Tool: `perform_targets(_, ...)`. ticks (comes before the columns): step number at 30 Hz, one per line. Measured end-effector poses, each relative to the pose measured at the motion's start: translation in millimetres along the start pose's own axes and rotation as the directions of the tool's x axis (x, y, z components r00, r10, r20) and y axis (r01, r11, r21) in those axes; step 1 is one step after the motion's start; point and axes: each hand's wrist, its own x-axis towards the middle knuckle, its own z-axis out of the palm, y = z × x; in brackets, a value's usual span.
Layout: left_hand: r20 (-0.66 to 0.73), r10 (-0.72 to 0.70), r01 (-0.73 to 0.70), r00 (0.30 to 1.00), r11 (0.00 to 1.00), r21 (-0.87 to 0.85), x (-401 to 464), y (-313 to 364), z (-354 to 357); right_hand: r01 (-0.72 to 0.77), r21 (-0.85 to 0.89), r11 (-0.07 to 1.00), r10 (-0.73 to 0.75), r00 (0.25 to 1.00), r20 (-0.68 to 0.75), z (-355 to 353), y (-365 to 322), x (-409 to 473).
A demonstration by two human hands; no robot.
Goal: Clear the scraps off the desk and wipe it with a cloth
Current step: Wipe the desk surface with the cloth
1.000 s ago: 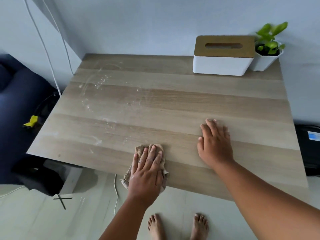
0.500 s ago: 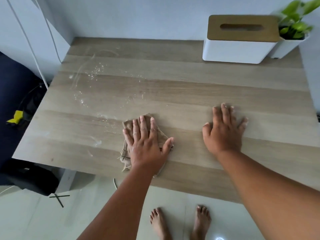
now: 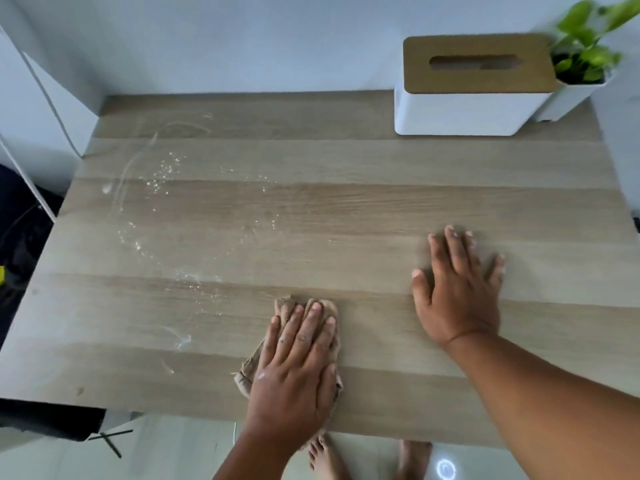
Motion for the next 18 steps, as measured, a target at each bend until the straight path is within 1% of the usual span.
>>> perform_targets(3, 0.008, -0.210, 0.209, 0.978, 0.975, 0.073, 28.2, -20.2, -4.1, 0.005, -0.007, 1.000, -0.005, 1.000, -0.002, 0.8, -0.4, 0.4)
perform_targets(6, 0.020, -0.431, 0.421, 0.902, 0.890, 0.177, 77.0, -25.2, -5.4, 0.006, -0.008, 1.000, -0.006, 1.000, -0.004, 1.8, 0.6, 2.0)
perform_targets(7, 0.026, -0.463, 0.451, 0.886, 0.872, 0.189, 95.5, -22.4, -5.6, 0.007, -0.011, 1.000, -0.007, 1.000, -0.009, 1.7, 1.2, 2.2)
perform_targets(8, 0.036, -0.464, 0.450, 0.885, 0.873, 0.189, 114.0, -17.9, -5.2, 0.007, -0.015, 1.000, -0.008, 1.000, -0.014, 2.0, 1.8, 2.0)
perform_targets(10, 0.068, -0.393, 0.378, 0.917, 0.911, 0.165, 145.1, -4.4, -3.4, 0.012, -0.020, 1.000, -0.012, 1.000, -0.021, 1.8, 2.3, 2.0)
perform_targets(13, 0.120, -0.215, 0.197, 0.969, 0.970, 0.142, 162.5, 15.9, 2.6, 0.010, -0.025, 1.000, -0.010, 1.000, -0.009, 0.3, 2.0, 0.9)
perform_targets(16, 0.125, -0.076, 0.057, 0.989, 0.988, 0.147, 140.5, 20.6, 7.4, 0.011, -0.030, 0.999, -0.011, 1.000, -0.002, -1.2, 0.6, 0.0)
perform_targets(18, 0.089, -0.009, -0.002, 0.996, 0.993, 0.118, 114.1, 13.1, 10.8, 0.013, -0.031, 0.999, -0.013, 1.000, -0.002, -1.1, -0.4, -0.1)
